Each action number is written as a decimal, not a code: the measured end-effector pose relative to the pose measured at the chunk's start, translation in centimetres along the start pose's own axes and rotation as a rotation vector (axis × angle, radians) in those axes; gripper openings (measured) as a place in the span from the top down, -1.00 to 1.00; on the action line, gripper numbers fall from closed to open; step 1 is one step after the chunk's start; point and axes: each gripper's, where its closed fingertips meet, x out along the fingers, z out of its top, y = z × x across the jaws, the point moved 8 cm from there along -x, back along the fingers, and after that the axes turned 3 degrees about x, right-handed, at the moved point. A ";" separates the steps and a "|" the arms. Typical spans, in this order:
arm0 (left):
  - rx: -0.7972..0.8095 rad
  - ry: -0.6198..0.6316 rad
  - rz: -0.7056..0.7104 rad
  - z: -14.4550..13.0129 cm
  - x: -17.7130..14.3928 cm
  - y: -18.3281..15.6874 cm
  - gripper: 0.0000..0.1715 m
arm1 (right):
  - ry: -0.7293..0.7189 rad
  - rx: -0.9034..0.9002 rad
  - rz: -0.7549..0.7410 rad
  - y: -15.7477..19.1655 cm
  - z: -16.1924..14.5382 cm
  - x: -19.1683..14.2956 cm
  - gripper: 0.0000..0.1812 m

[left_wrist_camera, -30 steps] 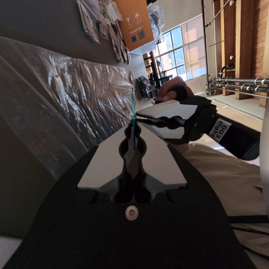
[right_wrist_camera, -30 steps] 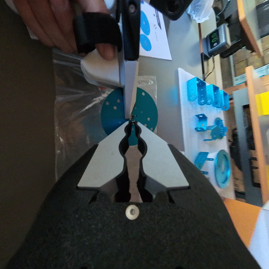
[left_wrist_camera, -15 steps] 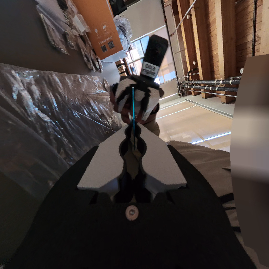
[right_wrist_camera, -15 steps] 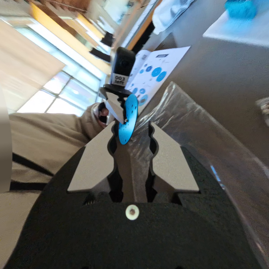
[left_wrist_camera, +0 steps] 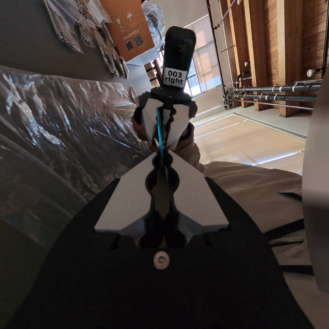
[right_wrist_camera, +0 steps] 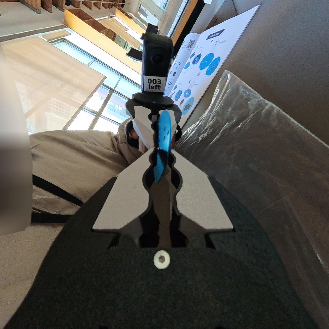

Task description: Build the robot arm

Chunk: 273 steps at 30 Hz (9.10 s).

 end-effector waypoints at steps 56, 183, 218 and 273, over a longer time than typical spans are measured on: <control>1.413 0.095 0.207 -2.8 0.6 -5.9 0.95 | -0.040 -1.012 0.032 5.3 -2.2 -0.6 0.91; 0.211 -0.214 0.000 2.1 -0.5 -1.0 0.94 | -0.340 0.032 0.101 0.7 0.9 -1.1 1.00; 0.213 -0.096 0.154 1.4 -0.3 -0.1 0.95 | 0.116 -1.378 -0.686 5.1 -3.3 2.5 0.32; 0.288 -0.066 0.172 1.3 0.0 -0.8 0.95 | 0.005 -1.257 -0.634 5.5 -2.4 2.8 0.24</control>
